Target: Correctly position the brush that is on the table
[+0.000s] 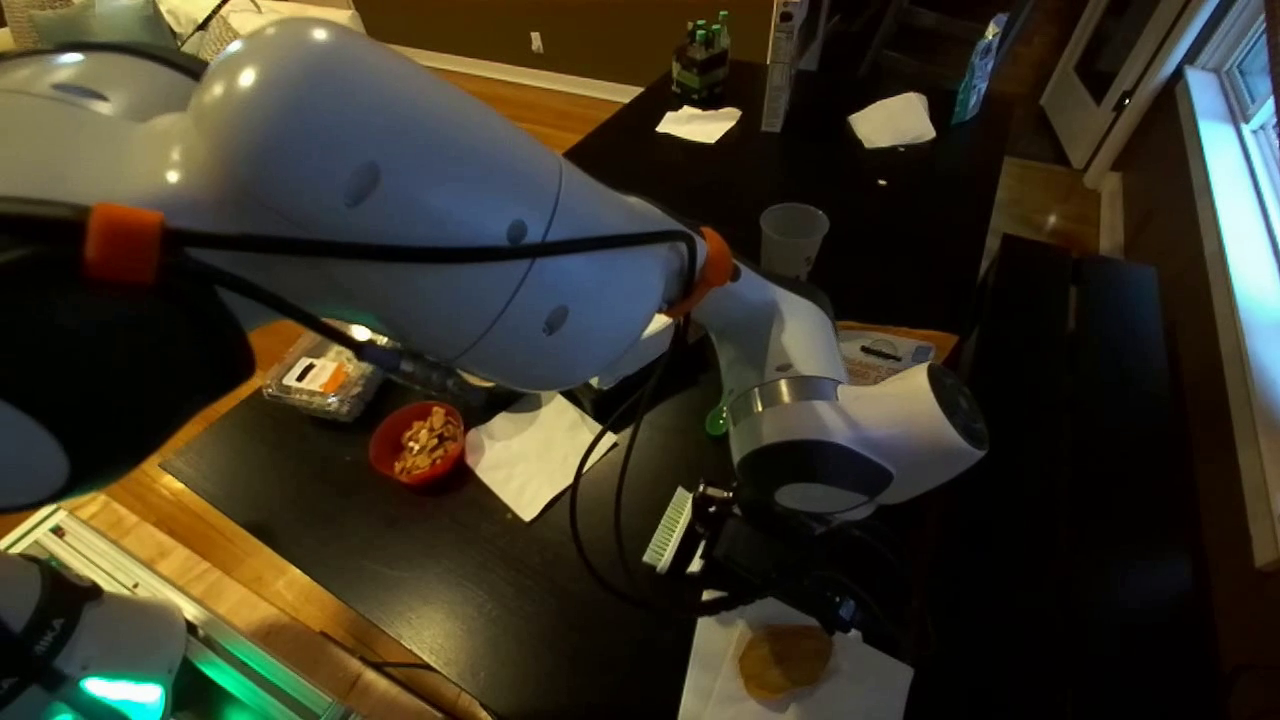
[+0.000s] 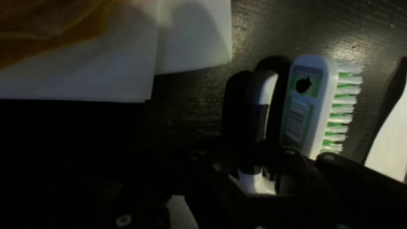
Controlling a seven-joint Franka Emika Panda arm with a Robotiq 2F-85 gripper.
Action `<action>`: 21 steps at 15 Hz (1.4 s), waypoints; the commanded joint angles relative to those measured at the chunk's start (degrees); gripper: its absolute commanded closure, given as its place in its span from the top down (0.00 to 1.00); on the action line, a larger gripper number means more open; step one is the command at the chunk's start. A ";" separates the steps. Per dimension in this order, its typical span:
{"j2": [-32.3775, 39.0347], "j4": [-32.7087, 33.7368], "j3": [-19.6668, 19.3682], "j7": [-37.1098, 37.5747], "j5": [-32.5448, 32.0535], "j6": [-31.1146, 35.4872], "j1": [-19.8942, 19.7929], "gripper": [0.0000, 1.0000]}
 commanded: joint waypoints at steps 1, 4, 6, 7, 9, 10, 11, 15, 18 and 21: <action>-4.50 -7.29 -0.51 1.19 -0.45 3.85 1.96 0.06; -11.27 -15.95 -0.55 1.44 -1.09 11.54 4.12 0.06; -15.15 -20.86 -1.57 2.04 -2.16 19.25 6.55 0.06; -16.93 -23.33 -1.89 2.35 -2.51 23.19 7.55 0.06; -20.52 -28.49 -3.21 3.86 -4.12 31.11 10.01 0.06; -22.45 -31.28 -3.86 4.36 -5.28 35.19 11.22 0.06; -24.07 -33.90 -4.62 5.27 -6.37 39.30 12.45 0.06; -29.92 -45.40 -12.08 13.86 -15.13 55.52 20.32 0.06; -32.78 -54.93 -25.54 26.79 -27.28 67.10 32.09 0.06; -29.34 -55.92 -39.11 39.53 -40.42 71.18 42.30 0.06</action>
